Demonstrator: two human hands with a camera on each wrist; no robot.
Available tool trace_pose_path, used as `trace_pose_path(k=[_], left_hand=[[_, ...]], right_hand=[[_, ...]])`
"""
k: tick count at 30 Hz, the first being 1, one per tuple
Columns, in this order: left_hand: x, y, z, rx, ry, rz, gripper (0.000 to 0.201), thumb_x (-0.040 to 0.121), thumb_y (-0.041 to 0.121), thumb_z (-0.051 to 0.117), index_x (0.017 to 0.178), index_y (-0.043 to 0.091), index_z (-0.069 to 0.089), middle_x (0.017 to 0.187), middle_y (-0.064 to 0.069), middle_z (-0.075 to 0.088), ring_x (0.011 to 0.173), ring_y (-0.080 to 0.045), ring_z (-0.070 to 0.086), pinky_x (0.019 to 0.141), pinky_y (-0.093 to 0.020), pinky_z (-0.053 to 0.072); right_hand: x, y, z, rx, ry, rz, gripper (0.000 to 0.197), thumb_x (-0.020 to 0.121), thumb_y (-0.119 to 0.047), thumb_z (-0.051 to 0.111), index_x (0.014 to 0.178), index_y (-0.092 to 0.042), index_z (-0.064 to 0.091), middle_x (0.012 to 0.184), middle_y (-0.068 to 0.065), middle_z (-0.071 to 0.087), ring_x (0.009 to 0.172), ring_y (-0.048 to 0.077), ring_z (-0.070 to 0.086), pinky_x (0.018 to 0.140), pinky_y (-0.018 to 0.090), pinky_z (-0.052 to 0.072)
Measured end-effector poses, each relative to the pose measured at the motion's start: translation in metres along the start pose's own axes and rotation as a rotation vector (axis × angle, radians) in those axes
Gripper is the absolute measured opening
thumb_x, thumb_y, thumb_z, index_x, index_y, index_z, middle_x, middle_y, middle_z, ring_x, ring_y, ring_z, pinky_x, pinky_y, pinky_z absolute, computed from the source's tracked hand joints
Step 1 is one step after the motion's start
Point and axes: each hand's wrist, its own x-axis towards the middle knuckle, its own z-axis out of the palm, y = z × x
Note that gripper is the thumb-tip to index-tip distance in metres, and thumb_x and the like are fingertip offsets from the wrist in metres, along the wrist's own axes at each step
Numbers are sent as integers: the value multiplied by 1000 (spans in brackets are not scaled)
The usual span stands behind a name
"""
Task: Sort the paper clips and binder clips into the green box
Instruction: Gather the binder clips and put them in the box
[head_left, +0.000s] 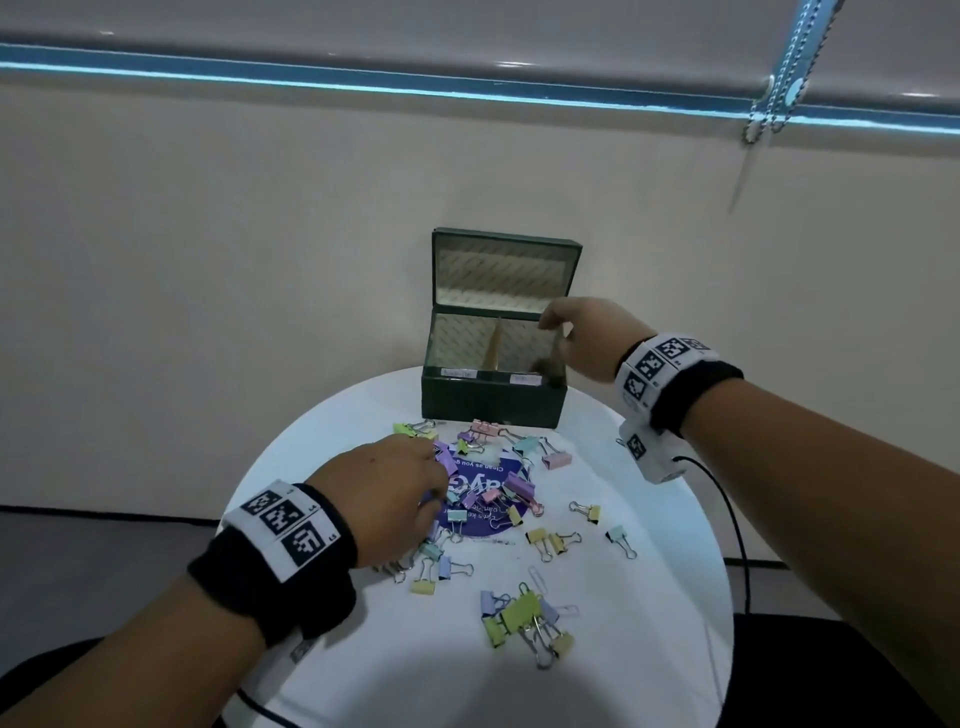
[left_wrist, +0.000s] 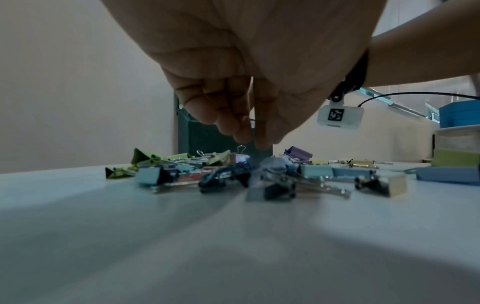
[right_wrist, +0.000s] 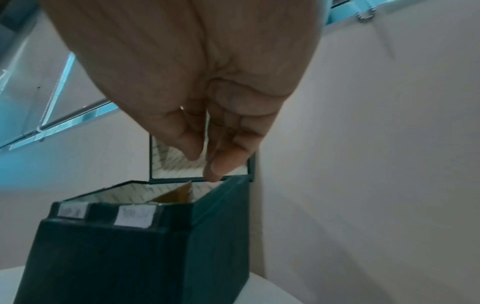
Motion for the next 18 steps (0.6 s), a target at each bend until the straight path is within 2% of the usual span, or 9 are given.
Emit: trace_pose_path(k=[3,5,6,7,9,11,14,16,18], left_hand=[[0,1,0,5,-12,-14,22,97,39,44,106,33,64,105,12,52,103,-11,51,88,-35,50],[0,1,0,-4,0,-16,22,97,39,44,106,33,64,105,13,51,103,-11,52,87,-35,50],[-1,0,0,-12,12,-10,22,97,39,45,105,34,64,105,14,51,103,-10,52,87,-33,50],[-3,0,0,-26,19,-8,20,95,39,46,105,35,63,104,15,50,102,-9,51,87,-31,49],[-9,1,1,-49,20,10,18,90,42,52,103,37,62,103,17,50,101,-6,50,85,-27,47],[-17,1,3,-44,7,44,19,85,48,54,101,39,60,101,18,50,100,-6,50,84,-28,48],[-25,-1,3,-45,-23,72,27,80,59,56,101,41,58,100,19,51,99,-2,48,85,-27,47],[-30,-1,4,-45,-35,100,27,79,58,60,98,40,59,97,19,50,97,0,45,84,-23,44],[-32,1,4,-37,-38,130,28,80,59,60,100,40,60,96,19,49,97,0,44,84,-23,43]], right_hand=[[-16,24,-7,0,-10,14,23,89,-5,53,96,-20,69,103,2,71,98,27,65,89,33,52],[-26,37,-7,-131,-144,45,22,88,-6,52,82,-25,62,96,0,69,95,28,65,81,31,49],[-33,42,-4,-233,-250,72,21,89,-10,52,83,-27,62,99,-1,68,97,26,64,79,29,47],[-39,47,0,-322,-355,96,16,91,-16,55,92,-27,65,107,-2,68,101,25,63,81,29,45],[-51,57,14,-409,-489,123,26,93,-31,58,116,-25,67,119,-3,65,109,23,61,90,30,47],[-62,61,27,-385,-493,104,24,91,-36,56,109,-28,69,107,-5,68,97,22,63,86,30,50],[-73,57,37,-380,-392,51,13,89,-22,56,90,-28,67,92,-4,68,85,22,63,75,28,51],[-79,50,41,-389,-384,39,19,89,-16,54,93,-32,63,93,-4,66,86,21,63,74,29,54],[-83,45,45,-367,-414,36,28,87,-15,52,106,-36,56,95,-4,66,85,20,63,76,33,57]])
